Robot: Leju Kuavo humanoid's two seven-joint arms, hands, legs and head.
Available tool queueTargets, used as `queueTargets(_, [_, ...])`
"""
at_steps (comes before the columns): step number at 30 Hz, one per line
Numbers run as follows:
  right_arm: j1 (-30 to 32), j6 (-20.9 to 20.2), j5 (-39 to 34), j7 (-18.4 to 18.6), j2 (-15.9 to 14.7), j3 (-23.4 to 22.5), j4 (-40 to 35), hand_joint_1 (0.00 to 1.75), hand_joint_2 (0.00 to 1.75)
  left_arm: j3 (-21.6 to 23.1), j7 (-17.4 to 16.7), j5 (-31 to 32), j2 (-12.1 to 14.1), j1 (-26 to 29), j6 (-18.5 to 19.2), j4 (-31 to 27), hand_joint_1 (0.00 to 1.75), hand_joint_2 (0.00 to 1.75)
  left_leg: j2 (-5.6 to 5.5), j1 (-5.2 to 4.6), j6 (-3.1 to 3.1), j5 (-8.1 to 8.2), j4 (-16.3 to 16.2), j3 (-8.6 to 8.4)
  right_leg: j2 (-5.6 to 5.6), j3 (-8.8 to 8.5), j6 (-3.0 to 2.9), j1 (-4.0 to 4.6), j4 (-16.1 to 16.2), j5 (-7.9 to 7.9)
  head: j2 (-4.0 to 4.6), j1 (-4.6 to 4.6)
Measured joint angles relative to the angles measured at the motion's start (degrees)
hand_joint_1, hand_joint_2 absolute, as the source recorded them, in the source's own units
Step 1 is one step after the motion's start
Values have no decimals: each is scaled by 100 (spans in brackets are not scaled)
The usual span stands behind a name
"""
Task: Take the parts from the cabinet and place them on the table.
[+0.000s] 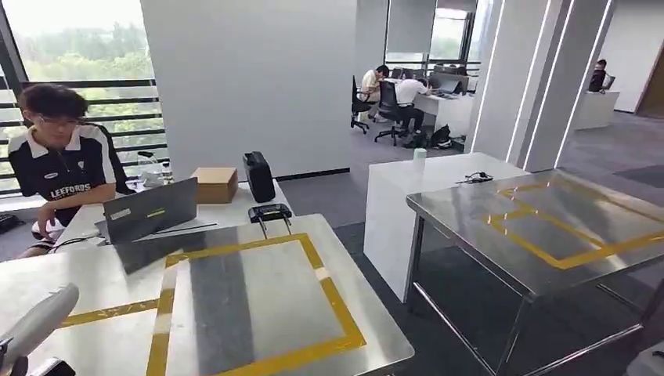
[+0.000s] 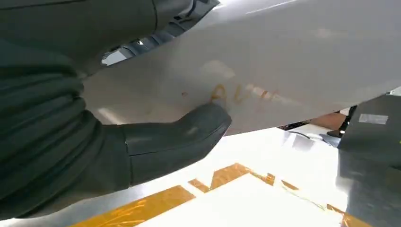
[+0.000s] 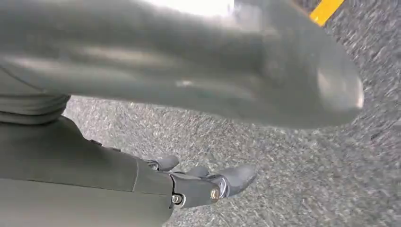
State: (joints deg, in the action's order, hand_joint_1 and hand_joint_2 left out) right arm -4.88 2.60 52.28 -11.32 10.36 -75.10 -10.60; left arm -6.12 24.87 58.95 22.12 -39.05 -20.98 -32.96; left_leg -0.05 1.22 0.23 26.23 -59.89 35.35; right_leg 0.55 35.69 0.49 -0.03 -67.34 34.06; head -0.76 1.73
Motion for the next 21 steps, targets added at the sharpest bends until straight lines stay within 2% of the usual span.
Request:
queueTargets(1, [-2, 0, 0, 0, 0, 0, 0, 0, 0, -2, 0, 2, 0, 1, 0, 9, 175, 175, 3, -13, 18, 31, -1, -14, -6, 327, 10, -2, -521, 177, 0, 2])
queueTargets(2, [1, 0, 0, 2, 2, 0, 0, 0, 0, -2, 0, 7, -2, 8, 0, 26, 175, 175, 5, -24, 23, 52, -3, -35, -6, 583, 8, 0, -897, 272, 2, 2])
queueTargets(3, [6, 0, -2, 7, 2, -2, 0, 0, 0, -2, 0, 15, -7, 14, -2, 35, 175, 175, 5, -32, 26, 80, -4, -64, -6, 770, -2, 4, -1096, 240, 0, -4])
queueTargets(4, [12, 0, 0, 9, 2, -4, 0, 0, 0, -4, 2, 30, -9, 16, -9, 44, 175, 175, 0, -40, 23, 115, -4, -112, -6, 794, -25, 12, -970, 32, 2, 0])
queueTargets(5, [18, 0, 0, 9, 2, -7, 0, 0, 0, -4, 9, 46, -11, 16, -24, 48, 175, 175, -6, -46, 17, 158, -4, -167, -6, 683, -57, 21, -597, -278, 2, -4])
queueTargets(6, [16, 0, 0, 9, 2, -7, 0, 0, 0, -7, 30, 48, -13, 16, -50, 48, 175, 175, -8, -52, 9, 198, -4, -231, -6, 492, -97, 33, -96, -609, 2, -2])
queueTargets(7, [13, -2, 0, 9, 0, -7, 0, 0, 0, -11, 63, 48, -17, 15, -70, 48, 175, 175, -8, -54, 0, 240, 0, -288, -6, 289, -161, 59, 421, -915, 2, -2])
queueTargets(8, [16, -2, 2, 15, 0, -9, 0, 0, 0, -20, 116, 50, -24, 13, -94, 55, 175, 175, -6, -64, -17, 276, -2, -293, -6, 186, -218, 98, 672, -957, 2, 0])
queueTargets(9, [1, -4, 6, 33, 2, -9, 0, 0, 0, -35, 173, 55, -35, 4, -107, 61, 175, 175, -23, -95, -53, 295, -9, -307, -16, 142, -209, 96, 739, -923, 2, 0])
queueTargets(10, [-5, -4, 11, 39, 4, -9, 0, 0, 0, -35, 223, 63, -39, 11, -107, 66, 175, 175, -21, -87, -56, 304, -4, -313, -17, 128, -197, 79, 755, -934, 0, 2])
queueTargets(11, [-7, -7, 13, 53, 13, -9, 0, 0, 0, -35, 262, 81, -42, 18, -87, 68, 175, 175, -18, -90, -24, 309, 7, -322, -13, 124, -126, 81, 766, -923, 2, 9])
queueTargets(12, [-6, -7, 15, 61, 13, -9, 0, 0, 0, -35, 275, 126, -42, 17, -72, 70, 175, 175, -9, -84, -36, 317, 15, -333, -5, 126, -130, 87, 766, -922, 2, 6])
queueTargets(13, [-6, -4, 17, 66, 13, -9, 0, 0, 0, -35, 275, 179, -42, 17, -72, 68, 0, 175, -7, -84, -45, 315, 40, -346, 0, 125, -144, 87, 766, -912, 2, 9])
queueTargets(18, [-6, -4, 17, 55, 13, -13, 0, 0, 0, -35, 266, 302, -66, -2, -63, 61, 0, 175, 5, -88, -87, 324, 113, -419, 10, 95, -197, 85, 767, -878, 2, 9])
queueTargets(19, [-6, -4, 17, 55, 15, -13, 0, 0, 0, -35, 278, 302, -81, -15, -61, 61, 0, 0, 5, -88, -93, 324, 120, -428, 10, 89, -203, 85, 767, -873, 2, 7])
queueTargets(21, [-7, -4, 17, 61, 22, -13, 0, 0, 0, -35, 299, 275, -109, -49, -55, 61, 0, 0, 5, -88, -100, 323, 129, -439, 10, 79, -211, 85, 767, -869, 2, 7])
